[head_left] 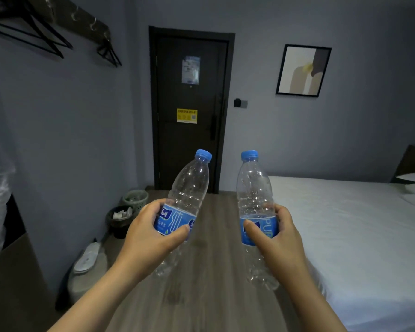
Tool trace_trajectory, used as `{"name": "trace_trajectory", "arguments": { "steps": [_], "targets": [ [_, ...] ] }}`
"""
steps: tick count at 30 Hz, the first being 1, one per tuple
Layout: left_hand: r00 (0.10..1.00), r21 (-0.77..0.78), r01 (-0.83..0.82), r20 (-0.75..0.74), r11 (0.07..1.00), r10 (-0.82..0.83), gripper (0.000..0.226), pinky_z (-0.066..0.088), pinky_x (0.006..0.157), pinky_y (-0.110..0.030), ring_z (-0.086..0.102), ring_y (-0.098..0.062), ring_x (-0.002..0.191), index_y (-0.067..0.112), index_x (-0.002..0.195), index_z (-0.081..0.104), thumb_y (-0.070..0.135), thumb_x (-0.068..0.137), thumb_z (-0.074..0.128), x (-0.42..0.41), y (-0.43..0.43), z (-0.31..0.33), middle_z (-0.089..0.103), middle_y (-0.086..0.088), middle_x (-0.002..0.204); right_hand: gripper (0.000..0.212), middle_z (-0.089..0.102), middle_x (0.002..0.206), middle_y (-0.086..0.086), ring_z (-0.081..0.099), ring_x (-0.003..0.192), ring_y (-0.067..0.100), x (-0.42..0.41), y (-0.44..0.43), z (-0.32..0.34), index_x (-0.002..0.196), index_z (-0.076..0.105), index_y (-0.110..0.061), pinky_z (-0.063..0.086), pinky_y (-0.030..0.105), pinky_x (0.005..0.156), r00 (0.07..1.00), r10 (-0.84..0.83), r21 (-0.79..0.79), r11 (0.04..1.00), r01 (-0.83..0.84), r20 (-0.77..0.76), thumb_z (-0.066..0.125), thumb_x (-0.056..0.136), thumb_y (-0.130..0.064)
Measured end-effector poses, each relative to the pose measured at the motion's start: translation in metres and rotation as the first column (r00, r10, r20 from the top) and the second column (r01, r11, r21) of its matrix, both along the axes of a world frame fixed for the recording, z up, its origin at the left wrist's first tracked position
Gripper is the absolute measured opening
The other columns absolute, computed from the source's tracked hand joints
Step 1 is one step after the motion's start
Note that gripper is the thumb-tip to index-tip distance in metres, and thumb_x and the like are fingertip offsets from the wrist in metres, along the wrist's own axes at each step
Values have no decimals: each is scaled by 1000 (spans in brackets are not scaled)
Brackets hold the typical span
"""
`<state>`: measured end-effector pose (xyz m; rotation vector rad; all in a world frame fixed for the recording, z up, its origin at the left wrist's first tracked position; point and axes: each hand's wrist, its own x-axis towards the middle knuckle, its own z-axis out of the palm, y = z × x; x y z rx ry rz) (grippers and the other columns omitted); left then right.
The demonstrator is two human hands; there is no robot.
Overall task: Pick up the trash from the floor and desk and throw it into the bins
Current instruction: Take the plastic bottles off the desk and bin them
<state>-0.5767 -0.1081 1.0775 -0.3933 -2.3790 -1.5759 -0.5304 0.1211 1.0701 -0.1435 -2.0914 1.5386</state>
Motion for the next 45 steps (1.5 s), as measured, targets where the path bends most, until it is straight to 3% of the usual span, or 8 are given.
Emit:
{"name": "trace_trajectory", "arguments": {
  "steps": [12,17,21,24,30,33,37,45],
  "targets": [
    [988,35,-123,97,992,119,40,46,62,-19,62,2,73,43,93,55,41,56,70,-177,27,-29,65,8,95,42,65,93,-11,64,77,-3,-194,35,-26,111,48,-33,50,12,57,990,109,31,993,-112,85,74,78,-29],
    [983,63,-169,89,984,163,41,45,64,-19,63,-5,78,40,93,56,40,55,69,-279,12,-38,65,6,97,41,66,92,-8,67,78,5,-301,22,-29,109,50,-35,57,23,65,983,153,43,987,-158,105,76,77,-32],
    [974,101,-216,87,971,208,41,56,68,-34,66,-11,71,42,87,59,48,47,68,-366,-10,-30,67,5,91,42,66,89,-8,67,78,7,-391,5,-19,108,50,-35,59,27,69,981,160,51,985,-167,111,76,76,-34],
    [977,117,-208,79,971,200,41,58,69,-41,67,-13,72,47,86,58,51,45,67,-428,-25,-29,67,4,90,45,63,91,-10,67,78,5,-453,-6,-18,112,48,-32,55,19,61,980,168,53,983,-174,111,76,77,-33],
    [969,105,-235,107,966,224,47,57,69,-37,67,-9,71,41,90,59,53,46,66,-532,-37,-47,69,10,84,39,65,88,-9,65,78,-1,-557,-17,-33,104,48,-37,54,17,60,966,210,55,974,-221,150,76,77,-32],
    [961,78,-263,113,962,254,48,53,67,-28,64,-3,69,38,89,59,55,44,63,-586,-35,-52,68,18,83,36,65,87,-8,65,77,-1,-616,-16,-42,98,49,-38,53,15,59,961,234,45,969,-242,147,77,77,-29],
    [953,85,-295,102,952,286,51,54,65,-28,65,-10,70,31,91,61,53,45,65,-661,-30,-58,69,5,81,36,63,88,-10,64,77,-5,-707,-15,-48,99,47,-38,51,11,56,944,299,40,951,-307,140,76,79,-28],
    [895,32,-437,121,899,430,43,54,60,-31,66,-11,64,28,89,60,45,51,75,-797,-18,-55,69,4,75,34,64,85,-9,65,77,3,-878,5,-35,100,49,-37,57,22,62,907,399,25,914,-406,134,76,79,-31]
  ]
}}
